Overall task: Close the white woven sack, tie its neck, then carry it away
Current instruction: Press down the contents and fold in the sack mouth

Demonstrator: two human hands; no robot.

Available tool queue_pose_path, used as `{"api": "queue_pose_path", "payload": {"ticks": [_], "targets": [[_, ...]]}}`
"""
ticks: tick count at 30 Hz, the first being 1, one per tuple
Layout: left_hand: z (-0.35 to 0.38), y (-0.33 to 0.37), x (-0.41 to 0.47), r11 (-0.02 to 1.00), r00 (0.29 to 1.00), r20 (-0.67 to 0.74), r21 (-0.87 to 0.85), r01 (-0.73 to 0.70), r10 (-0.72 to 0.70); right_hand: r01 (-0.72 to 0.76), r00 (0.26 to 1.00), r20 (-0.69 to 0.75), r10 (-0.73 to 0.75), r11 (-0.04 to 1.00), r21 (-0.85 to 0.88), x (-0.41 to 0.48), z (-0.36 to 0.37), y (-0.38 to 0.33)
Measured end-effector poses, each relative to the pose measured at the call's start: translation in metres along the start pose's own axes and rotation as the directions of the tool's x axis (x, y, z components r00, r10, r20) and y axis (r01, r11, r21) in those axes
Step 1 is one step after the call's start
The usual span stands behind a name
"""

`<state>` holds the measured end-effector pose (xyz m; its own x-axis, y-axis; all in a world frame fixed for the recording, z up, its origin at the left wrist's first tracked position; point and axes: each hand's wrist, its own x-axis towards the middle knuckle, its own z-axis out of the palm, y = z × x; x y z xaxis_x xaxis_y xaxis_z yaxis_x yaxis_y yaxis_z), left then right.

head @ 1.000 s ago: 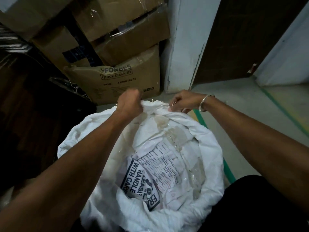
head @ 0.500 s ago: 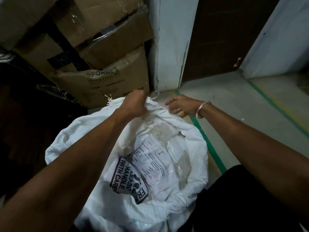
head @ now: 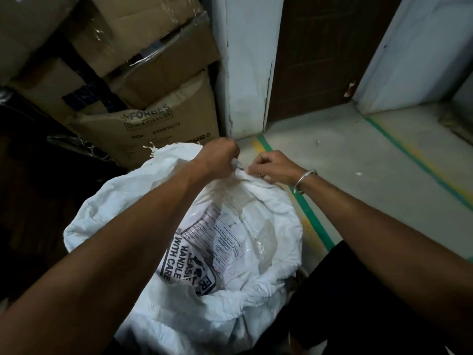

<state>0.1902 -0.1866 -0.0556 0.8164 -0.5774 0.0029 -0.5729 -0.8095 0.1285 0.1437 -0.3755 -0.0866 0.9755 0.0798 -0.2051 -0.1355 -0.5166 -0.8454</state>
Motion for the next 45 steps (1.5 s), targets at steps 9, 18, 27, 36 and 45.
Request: {"api": "queue_pose_path", "payload": {"ticks": [9,18,27,36,45], "targets": [[-0.005,0.022,-0.006,0.991,0.99,0.106,0.088,-0.098,0.089,-0.085,0.996,0.012,0.088,0.983,-0.163,-0.03,-0.018,0.013],[-0.006,0.04,-0.012,0.997,0.989,-0.122,0.027,-0.075,0.078,-0.294,0.92,0.362,0.146,0.869,0.397,-0.081,-0.015,0.002],[-0.024,0.076,-0.036,0.962,0.958,0.179,0.118,-0.247,0.224,-0.118,0.966,-0.207,0.155,0.976,0.183,-0.089,0.007,0.003],[-0.008,0.066,-0.051,0.967,0.945,-0.299,0.249,-0.059,0.134,-0.258,0.932,0.297,0.208,0.956,0.141,-0.132,-0.001,0.016],[0.018,0.142,-0.151,0.94,0.922,-0.387,-0.316,-0.125,-0.008,-0.283,0.85,-0.324,0.415,0.88,0.382,-0.124,0.029,0.009]]}}
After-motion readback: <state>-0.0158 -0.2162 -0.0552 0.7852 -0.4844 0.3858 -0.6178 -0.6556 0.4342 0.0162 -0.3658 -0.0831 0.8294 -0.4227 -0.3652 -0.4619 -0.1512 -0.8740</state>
